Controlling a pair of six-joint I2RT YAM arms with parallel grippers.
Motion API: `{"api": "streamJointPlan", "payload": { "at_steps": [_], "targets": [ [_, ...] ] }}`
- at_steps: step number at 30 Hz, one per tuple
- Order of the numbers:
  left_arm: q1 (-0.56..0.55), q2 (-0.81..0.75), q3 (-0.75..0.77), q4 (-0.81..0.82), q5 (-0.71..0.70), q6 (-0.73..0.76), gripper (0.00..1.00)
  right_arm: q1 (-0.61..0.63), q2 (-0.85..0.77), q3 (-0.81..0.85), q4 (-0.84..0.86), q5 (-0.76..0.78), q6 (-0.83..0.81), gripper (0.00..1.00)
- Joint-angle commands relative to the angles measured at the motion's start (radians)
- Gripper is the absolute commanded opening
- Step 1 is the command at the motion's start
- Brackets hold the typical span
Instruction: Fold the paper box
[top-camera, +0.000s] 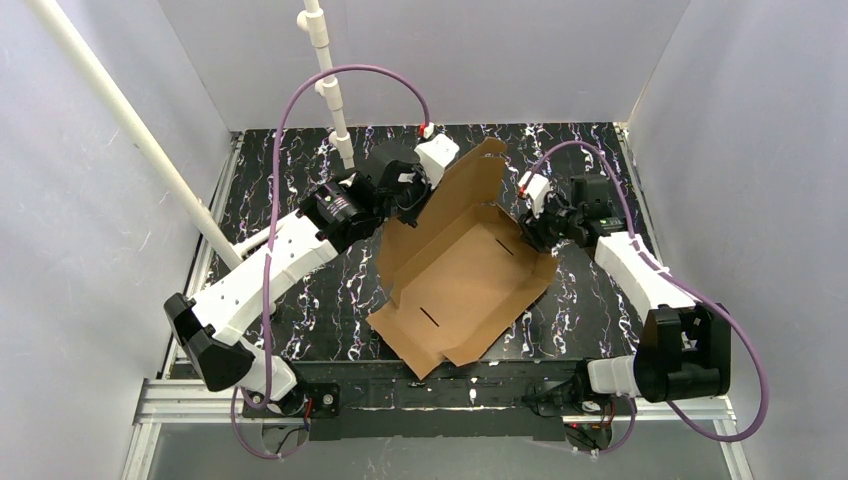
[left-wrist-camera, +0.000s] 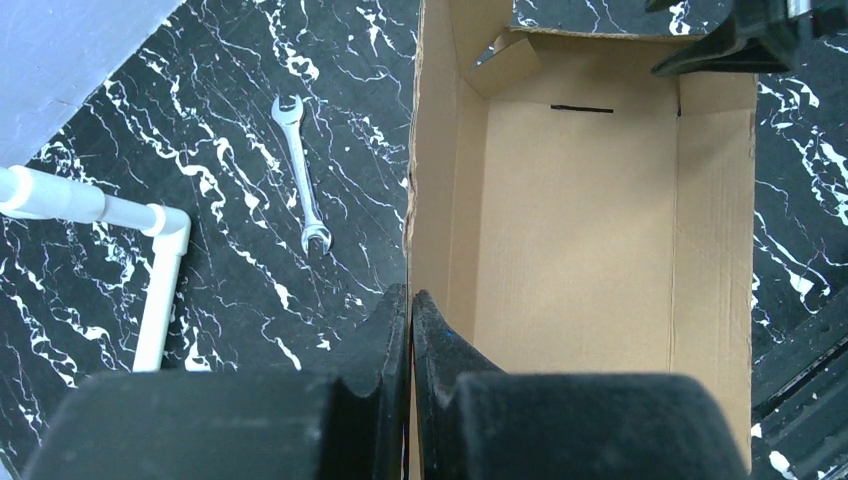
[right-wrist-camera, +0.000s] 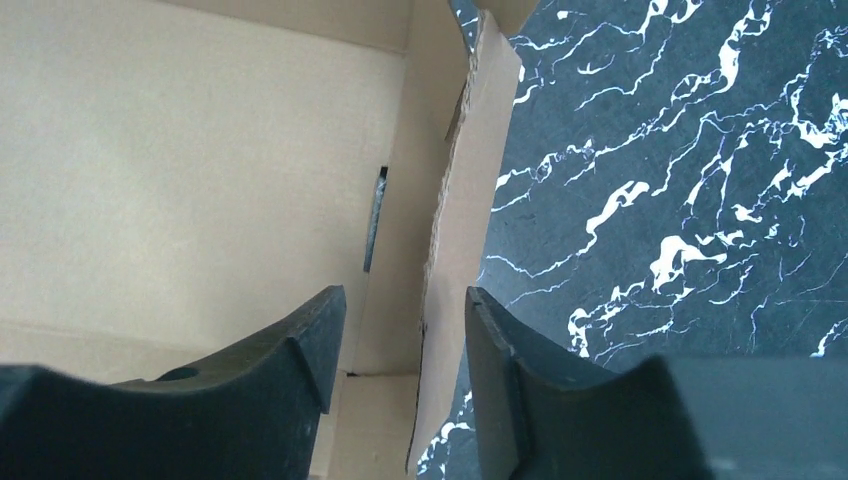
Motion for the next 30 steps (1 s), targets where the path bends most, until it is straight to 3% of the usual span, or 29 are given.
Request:
{"api": "streamJointPlan", "payload": {
  "at_steps": [1, 6, 11, 17, 22, 30],
  "targets": [
    [0.005, -0.011, 0.058, 0.020, -0.008, 0.014, 0.00, 0.024, 0.008, -0.024, 0.176, 0.109, 0.109, 0.53],
    [0.006, -0.010, 0.064, 0.028, -0.011, 0.033, 0.00, 0.022, 0.063, 0.008, 0.202, 0.159, 0.149, 0.39],
    [0.006, -0.010, 0.071, 0.038, -0.013, 0.046, 0.00, 0.004, 0.051, 0.003, 0.251, 0.163, 0.219, 0.01],
    [0.006, -0.014, 0.115, 0.070, -0.029, 0.111, 0.00, -0.043, -0.006, -0.028, 0.370, 0.025, 0.361, 0.01],
    [0.013, 0.021, 0.226, 0.070, -0.021, 0.216, 0.00, -0.085, -0.006, -0.084, 0.618, -0.064, 0.564, 0.01],
    [0.013, 0.051, 0.312, 0.143, 0.102, 0.386, 0.00, -0.122, 0.188, -0.256, 1.457, -0.110, 0.879, 0.01]
  ]
}}
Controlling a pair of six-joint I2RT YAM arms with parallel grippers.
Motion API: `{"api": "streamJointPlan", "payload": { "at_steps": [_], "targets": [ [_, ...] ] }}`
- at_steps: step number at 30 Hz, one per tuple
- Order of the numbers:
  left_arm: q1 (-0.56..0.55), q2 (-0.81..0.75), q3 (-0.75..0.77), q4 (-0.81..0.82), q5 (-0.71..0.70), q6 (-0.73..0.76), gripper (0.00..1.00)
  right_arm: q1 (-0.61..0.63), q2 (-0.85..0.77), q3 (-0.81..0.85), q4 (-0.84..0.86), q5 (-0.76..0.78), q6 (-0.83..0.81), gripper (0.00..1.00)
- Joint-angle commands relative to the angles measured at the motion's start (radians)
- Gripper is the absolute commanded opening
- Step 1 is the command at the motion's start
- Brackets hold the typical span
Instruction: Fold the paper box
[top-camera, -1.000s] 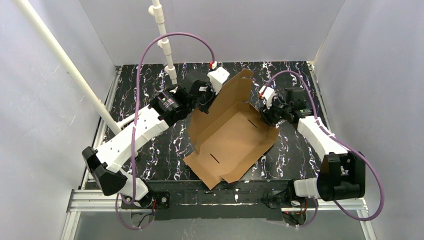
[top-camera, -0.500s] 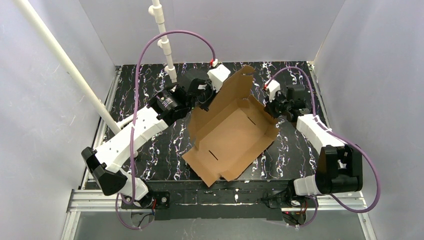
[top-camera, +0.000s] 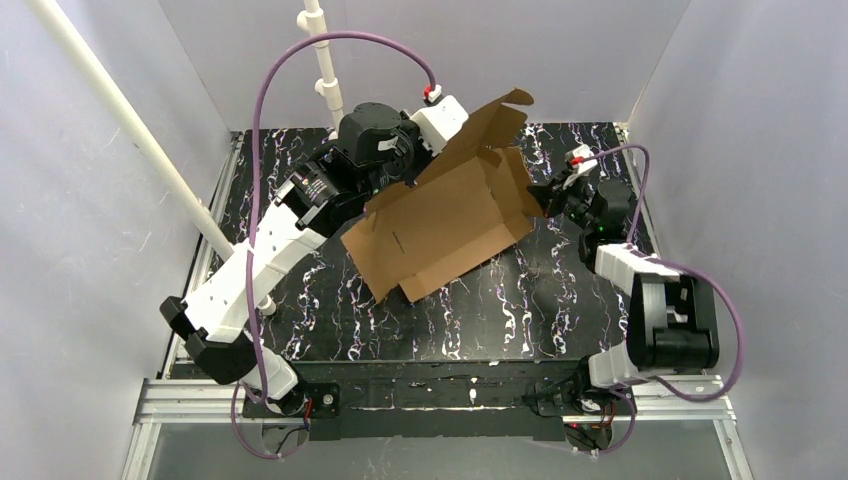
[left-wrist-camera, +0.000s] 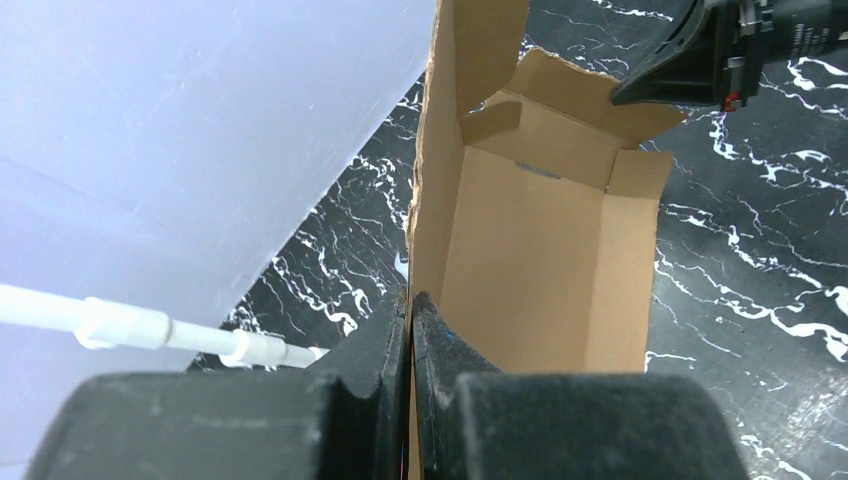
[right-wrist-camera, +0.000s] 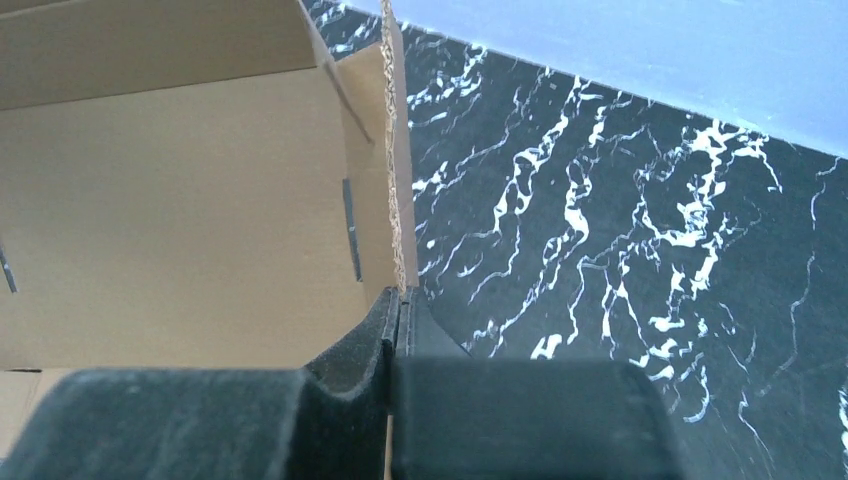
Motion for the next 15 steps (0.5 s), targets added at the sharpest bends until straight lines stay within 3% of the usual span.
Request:
{"api": "streamJointPlan", "payload": {
  "at_steps": [1, 7, 15],
  "targets": [
    [0.004, 0.002, 0.039, 0.088, 0.099, 0.119, 0.00, -0.009, 0.126, -0.075, 0.605, -0.052, 0.223, 0.01],
    [0.003, -0.050, -0.080, 0.140, 0.195, 0.116, 0.00, -0.012, 0.247, -0.178, 0.902, -0.095, 0.238, 0.01],
    [0.002, -0.154, -0.233, 0.185, 0.308, 0.082, 0.00, -0.012, 0.267, -0.267, 0.964, -0.226, 0.182, 0.01]
  ]
}}
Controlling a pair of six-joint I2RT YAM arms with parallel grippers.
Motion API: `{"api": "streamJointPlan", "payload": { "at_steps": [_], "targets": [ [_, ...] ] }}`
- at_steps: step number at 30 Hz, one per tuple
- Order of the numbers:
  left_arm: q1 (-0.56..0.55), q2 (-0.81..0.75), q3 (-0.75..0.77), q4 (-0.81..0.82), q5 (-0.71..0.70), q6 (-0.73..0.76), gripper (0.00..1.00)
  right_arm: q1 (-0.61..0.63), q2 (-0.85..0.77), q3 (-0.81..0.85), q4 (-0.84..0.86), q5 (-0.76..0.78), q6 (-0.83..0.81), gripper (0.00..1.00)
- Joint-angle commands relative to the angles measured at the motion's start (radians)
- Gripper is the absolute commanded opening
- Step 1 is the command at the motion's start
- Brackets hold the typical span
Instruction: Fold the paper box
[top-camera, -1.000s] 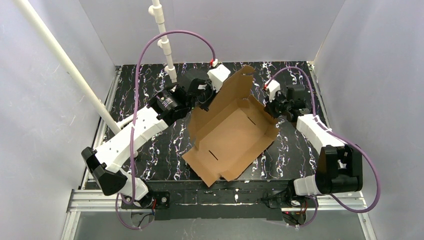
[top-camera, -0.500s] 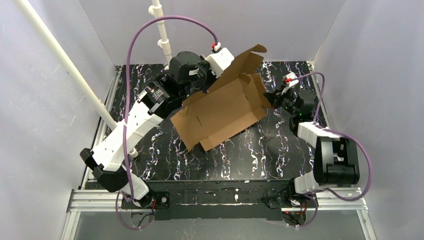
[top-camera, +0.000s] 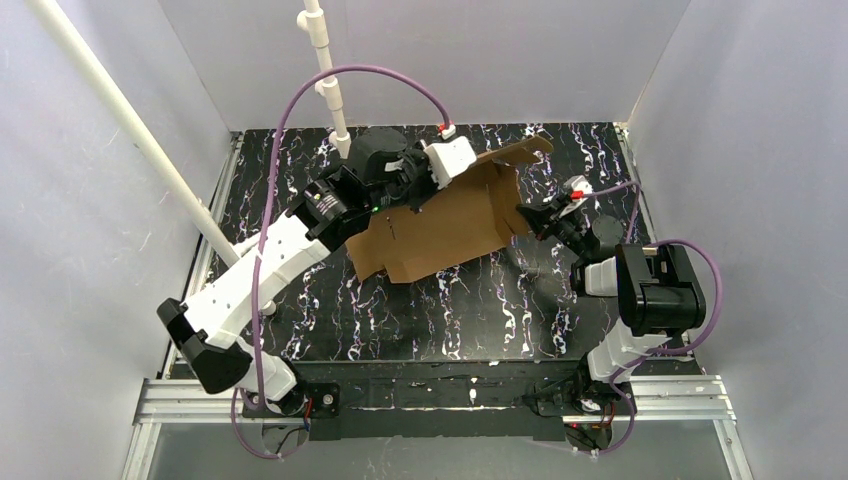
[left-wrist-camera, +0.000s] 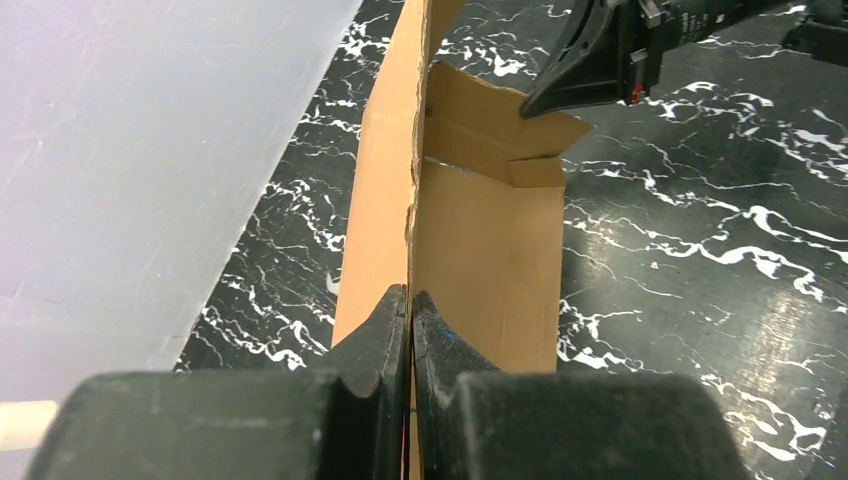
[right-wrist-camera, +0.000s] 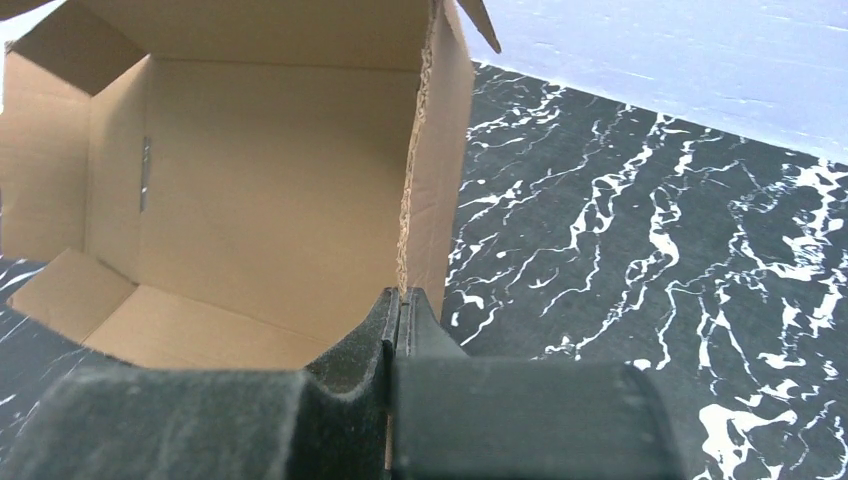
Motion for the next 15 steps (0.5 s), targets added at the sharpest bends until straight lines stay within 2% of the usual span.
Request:
{"api": "streamJointPlan", "payload": {
  "at_steps": [1, 6, 11, 15],
  "targets": [
    [-0.002, -0.113, -0.039, 0.083, 0.097, -0.036, 0.00, -0.018, 0.006, -0.026, 0.171, -0.112, -0.044, 0.01],
    [-0.003, -0.170, -0.090, 0.097, 0.138, -0.082, 0.00, -0.030, -0.035, -0.039, 0.045, -0.132, -0.139, 0.01],
    [-0.005, -0.225, -0.135, 0.099, 0.191, -0.145, 0.00, -0.030, -0.129, -0.038, -0.232, -0.128, -0.330, 0.01],
    [-0.007, -0.251, -0.173, 0.100, 0.222, -0.197, 0.00, -0.030, -0.171, -0.067, -0.286, -0.163, -0.392, 0.01]
  ]
}}
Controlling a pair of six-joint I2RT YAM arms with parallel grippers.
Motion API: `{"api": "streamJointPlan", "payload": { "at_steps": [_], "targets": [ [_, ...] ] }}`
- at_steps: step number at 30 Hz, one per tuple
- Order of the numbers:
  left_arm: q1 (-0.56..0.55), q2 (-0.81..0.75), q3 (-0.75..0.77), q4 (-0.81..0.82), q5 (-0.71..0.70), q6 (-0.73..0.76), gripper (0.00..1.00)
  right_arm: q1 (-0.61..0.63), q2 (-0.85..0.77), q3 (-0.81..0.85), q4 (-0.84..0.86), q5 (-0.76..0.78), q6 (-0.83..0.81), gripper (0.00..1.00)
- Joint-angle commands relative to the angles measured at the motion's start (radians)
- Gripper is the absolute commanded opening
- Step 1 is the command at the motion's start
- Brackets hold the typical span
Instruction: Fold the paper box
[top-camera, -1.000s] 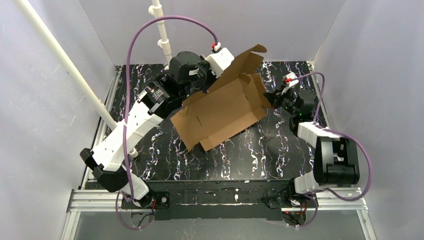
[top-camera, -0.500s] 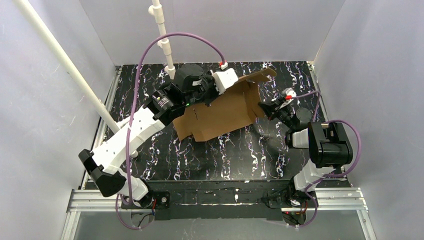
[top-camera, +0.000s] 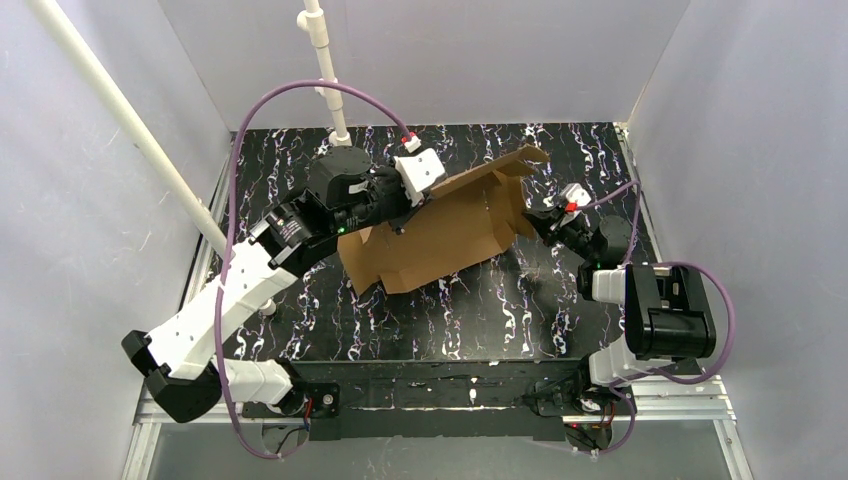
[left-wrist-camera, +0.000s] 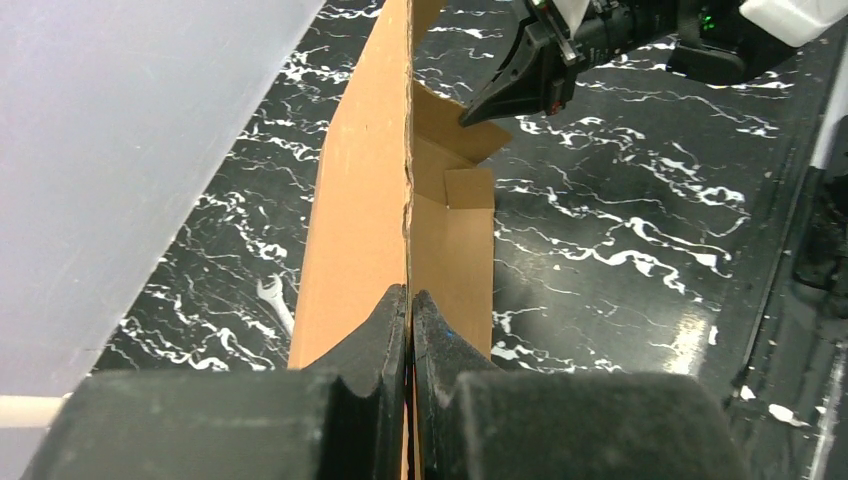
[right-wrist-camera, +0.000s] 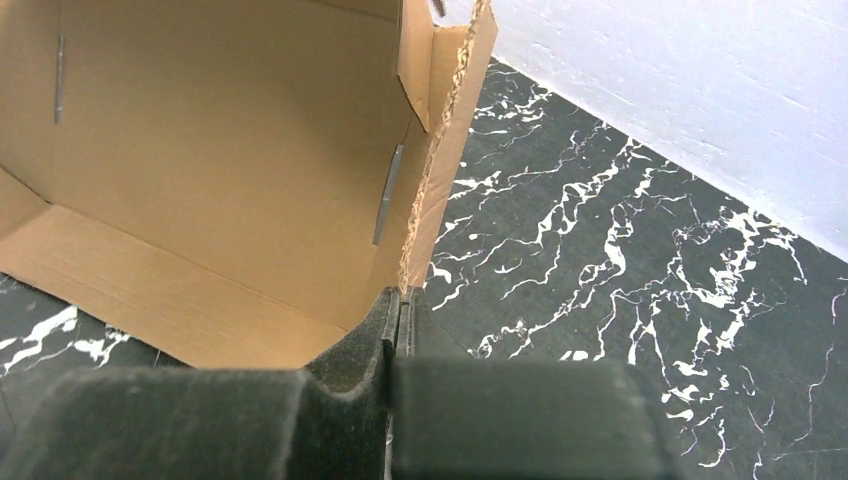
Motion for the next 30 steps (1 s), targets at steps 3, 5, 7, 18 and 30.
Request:
{"api": "streamJointPlan", "payload": {
  "at_steps": [3, 5, 7, 18, 30],
  "targets": [
    [-0.010, -0.070, -0.048, 0.084, 0.099, -0.095, 0.00, 0.002, -0.060, -0.041, -0.175, -0.089, -0.172, 0.01],
    [-0.012, -0.077, -0.058, 0.088, 0.098, -0.112, 0.00, 0.000, -0.077, -0.040, -0.230, -0.112, -0.216, 0.01],
    [-0.017, -0.085, -0.068, 0.090, 0.096, -0.122, 0.00, 0.000, -0.091, -0.036, -0.288, -0.132, -0.263, 0.01],
    [-0.023, -0.130, -0.130, 0.125, -0.005, -0.168, 0.00, -0.003, -0.195, -0.052, -0.551, -0.157, -0.542, 0.01],
    [-0.023, -0.069, -0.082, 0.082, -0.010, -0.211, 0.00, 0.008, -0.220, -0.105, -0.338, -0.141, -0.455, 0.01]
  ]
}}
